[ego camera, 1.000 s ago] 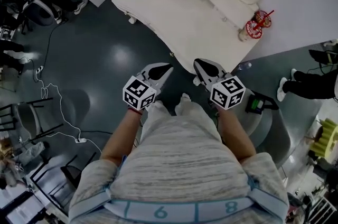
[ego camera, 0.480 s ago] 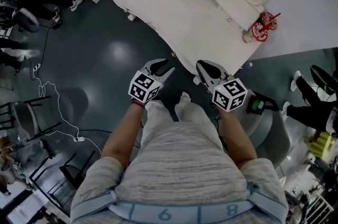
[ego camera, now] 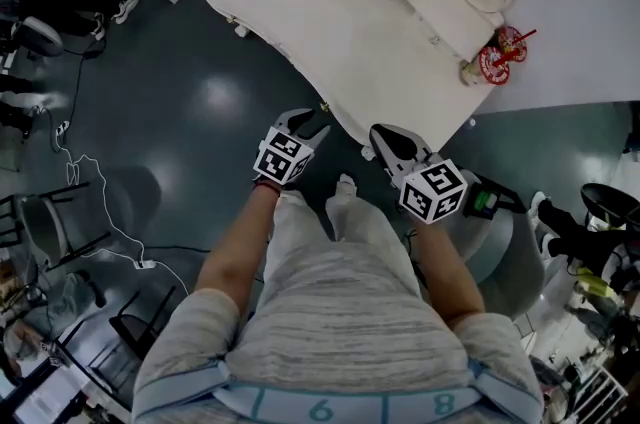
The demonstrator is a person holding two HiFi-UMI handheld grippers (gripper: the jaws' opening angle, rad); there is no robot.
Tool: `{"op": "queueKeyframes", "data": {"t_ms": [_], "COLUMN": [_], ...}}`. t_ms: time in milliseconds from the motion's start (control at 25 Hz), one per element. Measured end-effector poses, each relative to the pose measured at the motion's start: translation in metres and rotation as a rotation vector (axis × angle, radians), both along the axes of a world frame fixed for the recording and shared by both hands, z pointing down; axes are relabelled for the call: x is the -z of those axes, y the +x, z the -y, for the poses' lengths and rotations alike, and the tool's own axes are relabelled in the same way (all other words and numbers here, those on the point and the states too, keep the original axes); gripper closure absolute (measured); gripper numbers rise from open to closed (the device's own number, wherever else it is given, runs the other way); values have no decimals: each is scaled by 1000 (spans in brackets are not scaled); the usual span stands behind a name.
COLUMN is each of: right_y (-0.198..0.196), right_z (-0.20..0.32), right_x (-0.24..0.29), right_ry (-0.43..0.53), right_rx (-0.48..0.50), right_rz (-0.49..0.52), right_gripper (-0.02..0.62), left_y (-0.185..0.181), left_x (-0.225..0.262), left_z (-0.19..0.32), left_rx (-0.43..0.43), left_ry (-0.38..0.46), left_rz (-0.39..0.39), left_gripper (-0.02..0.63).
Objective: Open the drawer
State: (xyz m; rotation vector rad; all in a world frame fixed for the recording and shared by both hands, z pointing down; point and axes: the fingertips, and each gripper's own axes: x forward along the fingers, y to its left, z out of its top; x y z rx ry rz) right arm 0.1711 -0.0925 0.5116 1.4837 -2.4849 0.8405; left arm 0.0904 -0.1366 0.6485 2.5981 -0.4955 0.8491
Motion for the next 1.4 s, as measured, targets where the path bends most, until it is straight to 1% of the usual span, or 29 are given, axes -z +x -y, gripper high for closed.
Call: {"op": "queueKeyframes", "data": {"t_ms": [160, 280, 520, 640, 920, 1120, 1160, 1200, 1240, 1400], "right_y": [4, 7, 12, 16, 25, 29, 29, 30, 31, 31], "right_z": [2, 5, 8, 7, 3, 2, 1, 1, 1, 3], "right_x": [-5, -9, -15, -19, -23, -24, -24, -24, -24, -22], "right_ry": [-11, -17, -29, -38, -53, -60, -61, -61, -62, -59], "right_rx": [-3, -8, -15, -20, -37, -46, -49, -52, -55, -62], "right_rz": [-1, 0, -1, -6, -11, -12, -12, -12, -11, -13], "right_gripper": [584, 584, 584, 584, 584, 584, 584, 584, 584, 584], "left_y": [6, 9, 9, 11, 20, 26, 26, 26, 26, 25], "left_x": [-16, -34, -78, -94, -112, -121, -124, -125, -127, -127], "left_z": [8, 12, 20, 22, 30, 33, 34, 35, 36, 36], "left_rx": [-3, -16, -57, -70, -73, -92, -95, -99, -105, -123], "left_ry": [-4, -3, -9, -18, -20, -17, -15, -13, -13, -18], "left_rz": [37, 73, 191, 232, 270, 299, 308, 315, 320, 318], "left_gripper": [416, 416, 416, 416, 417, 419, 426, 452, 462, 466]}}
